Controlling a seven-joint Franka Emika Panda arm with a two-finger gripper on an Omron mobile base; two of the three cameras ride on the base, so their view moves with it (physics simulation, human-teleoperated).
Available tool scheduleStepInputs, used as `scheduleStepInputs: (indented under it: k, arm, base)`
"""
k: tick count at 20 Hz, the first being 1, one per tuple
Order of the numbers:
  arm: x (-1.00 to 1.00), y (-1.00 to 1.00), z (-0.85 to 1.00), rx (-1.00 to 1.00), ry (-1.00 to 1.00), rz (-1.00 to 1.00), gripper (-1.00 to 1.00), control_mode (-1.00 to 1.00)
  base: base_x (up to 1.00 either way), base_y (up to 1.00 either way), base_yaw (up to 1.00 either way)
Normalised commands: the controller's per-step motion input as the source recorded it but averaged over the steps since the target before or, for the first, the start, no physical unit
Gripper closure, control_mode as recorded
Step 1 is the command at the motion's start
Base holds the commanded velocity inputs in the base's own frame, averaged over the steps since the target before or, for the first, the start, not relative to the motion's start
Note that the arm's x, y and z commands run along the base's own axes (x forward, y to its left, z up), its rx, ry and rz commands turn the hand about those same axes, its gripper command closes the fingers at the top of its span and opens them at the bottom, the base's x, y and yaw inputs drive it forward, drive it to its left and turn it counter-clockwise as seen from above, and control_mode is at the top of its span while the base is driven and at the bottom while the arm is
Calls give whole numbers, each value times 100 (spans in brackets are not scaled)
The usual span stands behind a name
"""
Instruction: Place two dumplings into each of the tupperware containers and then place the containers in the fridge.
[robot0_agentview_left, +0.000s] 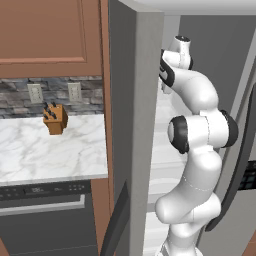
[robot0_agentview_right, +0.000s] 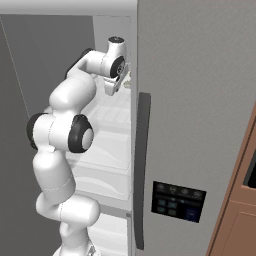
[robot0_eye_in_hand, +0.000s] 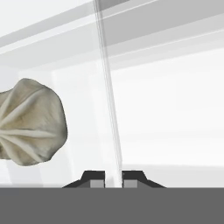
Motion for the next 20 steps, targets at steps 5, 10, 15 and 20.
scheduleStepInputs:
  k: [5,10,15,20]
  arm:
    - [0,0,0,0,0,0,100,-100]
    - [0,0,0,0,0,0,100,-100]
    - [0,0,0,0,0,0,-100,-100]
    - [0,0,0,0,0,0,-100,-100]
  base:
    - [0,0,0]
    - [0,0,0]
    - [0,0,0]
    - [0,0,0]
